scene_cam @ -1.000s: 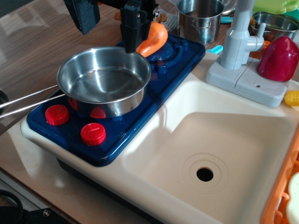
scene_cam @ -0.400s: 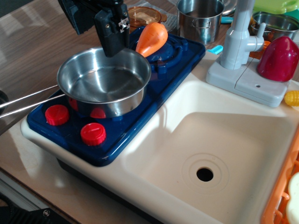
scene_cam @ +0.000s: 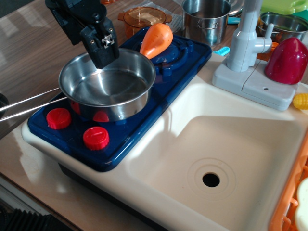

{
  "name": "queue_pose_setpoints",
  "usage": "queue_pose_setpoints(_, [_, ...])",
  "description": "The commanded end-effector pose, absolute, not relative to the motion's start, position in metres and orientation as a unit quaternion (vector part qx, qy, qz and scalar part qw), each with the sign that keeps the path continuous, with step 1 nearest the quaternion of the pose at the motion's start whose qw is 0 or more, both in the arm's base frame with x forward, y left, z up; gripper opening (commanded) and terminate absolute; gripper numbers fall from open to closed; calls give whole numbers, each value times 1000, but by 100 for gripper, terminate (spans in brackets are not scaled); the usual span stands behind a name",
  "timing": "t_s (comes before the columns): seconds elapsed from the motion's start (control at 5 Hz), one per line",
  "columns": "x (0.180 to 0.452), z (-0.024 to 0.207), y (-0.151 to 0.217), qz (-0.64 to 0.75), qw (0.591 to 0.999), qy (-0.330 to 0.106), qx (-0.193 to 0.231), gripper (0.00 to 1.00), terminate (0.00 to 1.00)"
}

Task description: Put pan from stove to sink

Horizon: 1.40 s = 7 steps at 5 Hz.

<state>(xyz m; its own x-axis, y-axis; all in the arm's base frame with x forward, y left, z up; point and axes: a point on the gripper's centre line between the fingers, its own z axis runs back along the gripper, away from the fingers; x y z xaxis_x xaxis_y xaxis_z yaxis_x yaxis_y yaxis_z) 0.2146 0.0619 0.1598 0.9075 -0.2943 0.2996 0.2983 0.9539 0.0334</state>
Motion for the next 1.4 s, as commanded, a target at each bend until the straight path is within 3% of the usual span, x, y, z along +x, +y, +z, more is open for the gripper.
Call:
queue_pose_setpoints(0.0, [220,150,79,-152,974,-166,-24,100,0])
queue_pose_setpoints(0.2, [224,143,80,-128,978,-157,-41,0,0])
queue_pose_setpoints(0.8, [210,144,60,-101,979,-173,-24,0,0])
queue_pose_setpoints(1.2, [219,167,24,-87,982,-167,5,0,0])
